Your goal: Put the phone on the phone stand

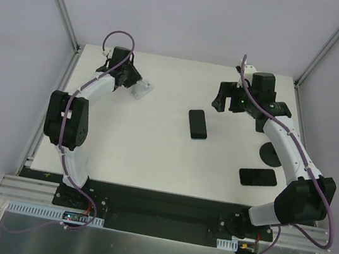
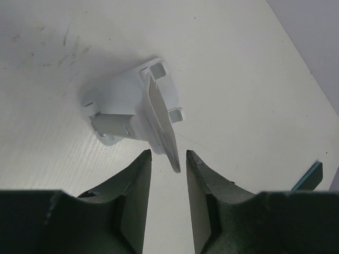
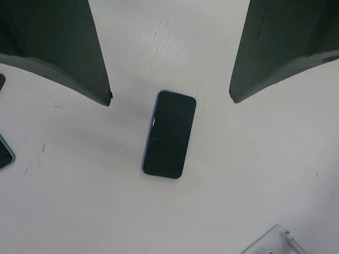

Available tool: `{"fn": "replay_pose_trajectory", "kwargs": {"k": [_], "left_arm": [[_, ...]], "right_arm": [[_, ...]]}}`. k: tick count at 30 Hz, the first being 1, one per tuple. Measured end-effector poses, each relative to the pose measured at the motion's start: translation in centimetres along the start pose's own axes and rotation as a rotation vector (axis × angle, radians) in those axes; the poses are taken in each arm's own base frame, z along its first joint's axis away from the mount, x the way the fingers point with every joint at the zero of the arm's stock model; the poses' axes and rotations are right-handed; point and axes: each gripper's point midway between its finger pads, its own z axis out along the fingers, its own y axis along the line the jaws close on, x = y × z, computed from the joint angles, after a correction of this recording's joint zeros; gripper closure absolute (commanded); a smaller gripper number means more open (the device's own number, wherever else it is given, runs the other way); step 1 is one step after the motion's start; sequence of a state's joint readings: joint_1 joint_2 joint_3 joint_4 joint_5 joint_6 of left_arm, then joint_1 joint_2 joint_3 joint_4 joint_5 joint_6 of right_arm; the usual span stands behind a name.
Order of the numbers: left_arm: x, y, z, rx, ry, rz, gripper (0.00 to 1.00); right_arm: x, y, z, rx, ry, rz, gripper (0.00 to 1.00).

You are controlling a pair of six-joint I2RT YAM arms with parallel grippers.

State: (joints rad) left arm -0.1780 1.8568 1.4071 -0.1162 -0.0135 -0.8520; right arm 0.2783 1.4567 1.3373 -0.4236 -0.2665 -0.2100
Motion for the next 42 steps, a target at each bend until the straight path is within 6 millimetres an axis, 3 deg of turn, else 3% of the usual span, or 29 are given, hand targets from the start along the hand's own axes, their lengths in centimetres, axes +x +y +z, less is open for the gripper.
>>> {"fn": "replay_pose_trajectory", "kwargs": {"k": [7,11,20,24,30,35,42], "left_arm": [[-0.4,-0.3,0.5,-0.018,-0.011,0.003,0.79],[-0.2,-0.2,0.6,-0.029,0.0,0.011,1.0],[-0.1,-0.1,0.1,-0.037,0.008,0.078,1.0],[0.6,0.2,-1.3,-0.03,0.05,0.161,1.0],[3.7,-0.2,-6.5,0.098,0.186,0.364,1.0],[8.6,-0.4,-11.2,0.264,0.307,0.566,1.0],[14.6,-0.1,-13.9,0.442,0.493,0.768,1.0]], "right_arm": [[0.1,-0.3,0.3,0.009,0.009,0.003,0.04],[0.1,-0.4,0.3,0.017,0.008,0.002,0.04],[0.0,-0.6,0.2,0.031,0.009,0.003,0.04],[0.2,-0.8,0.2,0.042,0.017,0.005,0.04],[0.5,-1.0,0.3,0.049,0.03,0.005,0.04],[0.7,-1.5,0.5,0.075,0.039,0.008,0.04],[0.8,-1.3,1.0,0.048,0.063,0.026,0.04]]}}
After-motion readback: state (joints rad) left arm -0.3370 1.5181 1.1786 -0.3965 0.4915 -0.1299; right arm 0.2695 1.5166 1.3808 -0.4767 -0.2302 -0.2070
